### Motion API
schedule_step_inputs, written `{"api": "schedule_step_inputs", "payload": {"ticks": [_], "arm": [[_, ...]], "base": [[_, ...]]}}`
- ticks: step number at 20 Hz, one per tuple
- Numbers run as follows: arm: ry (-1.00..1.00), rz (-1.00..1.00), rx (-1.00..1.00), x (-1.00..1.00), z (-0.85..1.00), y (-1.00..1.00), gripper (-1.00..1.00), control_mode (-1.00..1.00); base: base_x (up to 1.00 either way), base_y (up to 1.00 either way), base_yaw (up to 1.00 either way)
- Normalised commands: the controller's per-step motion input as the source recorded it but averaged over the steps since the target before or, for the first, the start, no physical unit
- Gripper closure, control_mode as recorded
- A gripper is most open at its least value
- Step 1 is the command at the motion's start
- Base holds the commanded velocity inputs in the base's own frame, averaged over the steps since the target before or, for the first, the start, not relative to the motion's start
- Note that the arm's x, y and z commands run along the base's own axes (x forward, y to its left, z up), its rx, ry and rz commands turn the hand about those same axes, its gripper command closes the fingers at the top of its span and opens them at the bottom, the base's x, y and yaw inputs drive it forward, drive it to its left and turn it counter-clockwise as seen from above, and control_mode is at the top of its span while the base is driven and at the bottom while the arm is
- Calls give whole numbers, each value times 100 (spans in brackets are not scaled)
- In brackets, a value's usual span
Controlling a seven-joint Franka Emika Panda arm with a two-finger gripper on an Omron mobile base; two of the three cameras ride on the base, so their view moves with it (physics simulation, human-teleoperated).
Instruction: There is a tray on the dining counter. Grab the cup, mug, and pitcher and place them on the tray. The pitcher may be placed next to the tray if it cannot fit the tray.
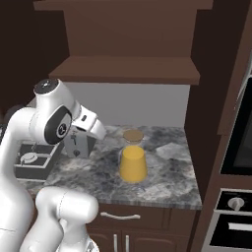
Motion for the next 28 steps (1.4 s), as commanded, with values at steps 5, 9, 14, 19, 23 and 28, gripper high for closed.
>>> {"api": "schedule_step_inputs", "payload": {"ticks": [5,9,14,19,23,28], "arm": [[4,-16,5,0,-35,-33,-100,-100],[17,-12,7,2,-9,-32,-100,-100],[23,-6,8,16,-1,-25,-100,-100],[19,0,8,30,-19,-30,-100,-100],[0,0,0,36,-61,-10,-100,-100],[0,0,0,42,-60,0,-100,-100]], "base": [[0,0,0],[0,0,0],[0,0,0],[0,0,0],[0,0,0],[0,0,0]]}}
